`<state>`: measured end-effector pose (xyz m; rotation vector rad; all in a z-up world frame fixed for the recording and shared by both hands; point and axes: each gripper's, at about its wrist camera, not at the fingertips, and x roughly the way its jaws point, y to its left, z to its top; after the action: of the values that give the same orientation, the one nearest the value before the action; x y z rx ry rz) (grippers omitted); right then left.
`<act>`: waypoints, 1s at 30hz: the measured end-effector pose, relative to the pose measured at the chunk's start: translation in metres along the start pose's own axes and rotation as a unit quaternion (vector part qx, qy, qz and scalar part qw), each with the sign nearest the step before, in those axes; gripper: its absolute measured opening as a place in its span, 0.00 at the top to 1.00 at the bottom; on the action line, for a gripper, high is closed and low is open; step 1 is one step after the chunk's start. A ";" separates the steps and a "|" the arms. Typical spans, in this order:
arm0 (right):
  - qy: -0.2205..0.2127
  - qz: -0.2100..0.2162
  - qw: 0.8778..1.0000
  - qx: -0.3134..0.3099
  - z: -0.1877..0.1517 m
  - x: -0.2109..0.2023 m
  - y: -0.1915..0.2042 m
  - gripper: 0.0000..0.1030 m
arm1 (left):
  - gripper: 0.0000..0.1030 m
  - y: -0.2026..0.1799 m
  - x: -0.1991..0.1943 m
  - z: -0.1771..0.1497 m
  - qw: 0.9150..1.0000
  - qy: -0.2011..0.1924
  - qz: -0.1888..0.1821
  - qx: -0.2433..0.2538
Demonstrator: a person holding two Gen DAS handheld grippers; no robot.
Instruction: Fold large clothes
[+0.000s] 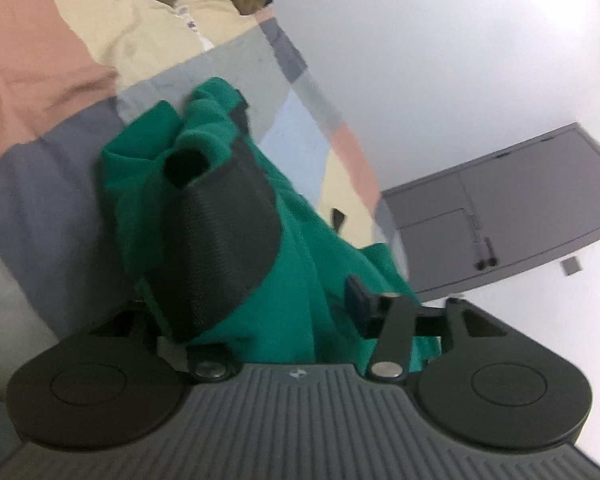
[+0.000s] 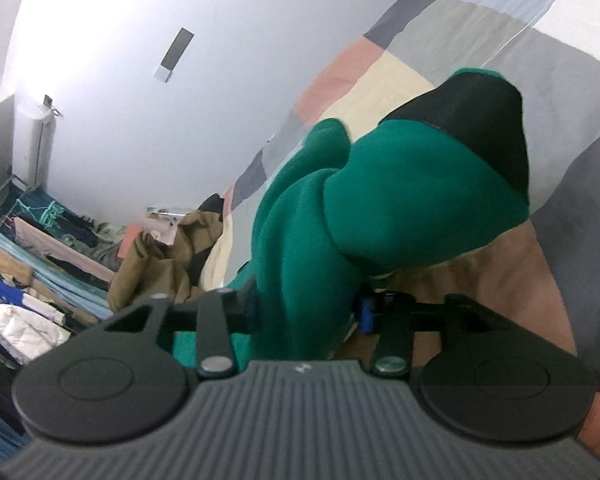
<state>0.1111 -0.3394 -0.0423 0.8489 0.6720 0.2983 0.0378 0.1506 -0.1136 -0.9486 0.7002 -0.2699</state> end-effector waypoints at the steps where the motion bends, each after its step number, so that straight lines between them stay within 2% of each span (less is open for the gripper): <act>1: 0.001 0.008 1.000 0.001 0.001 -0.002 0.000 0.35 | 0.40 -0.001 -0.001 0.002 1.000 0.002 -0.005 -0.001; 7: -0.012 0.032 0.999 -0.006 0.016 -0.005 0.014 0.34 | 0.40 -0.016 -0.010 0.023 0.999 -0.019 -0.035 -0.004; 11: -0.055 0.048 0.995 -0.065 0.037 0.003 0.040 0.34 | 0.39 -0.036 0.003 0.054 0.997 -0.051 -0.050 0.028; 13: -0.061 0.051 0.993 -0.085 0.048 0.016 0.047 0.34 | 0.39 -0.041 0.014 0.067 0.996 -0.062 -0.050 0.041; 20: -0.065 0.024 0.985 -0.156 0.070 0.072 0.048 0.35 | 0.39 -0.040 0.052 0.095 0.992 -0.093 -0.030 0.082; 24: -0.080 0.028 0.980 -0.180 0.079 0.076 0.042 0.35 | 0.38 -0.038 0.062 0.107 0.987 -0.102 -0.036 0.116; 28: -0.074 0.026 0.976 -0.205 0.082 0.075 0.038 0.35 | 0.32 -0.038 0.054 0.112 0.979 -0.133 -0.048 0.144; 30: -0.069 0.014 0.970 -0.234 0.080 0.077 0.041 0.35 | 0.31 -0.038 0.051 0.112 0.976 -0.134 -0.041 0.165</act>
<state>0.2224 -0.3228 -0.0052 0.4225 0.4335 0.4014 0.1526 0.1760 -0.0614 -0.6788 0.3536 -0.3131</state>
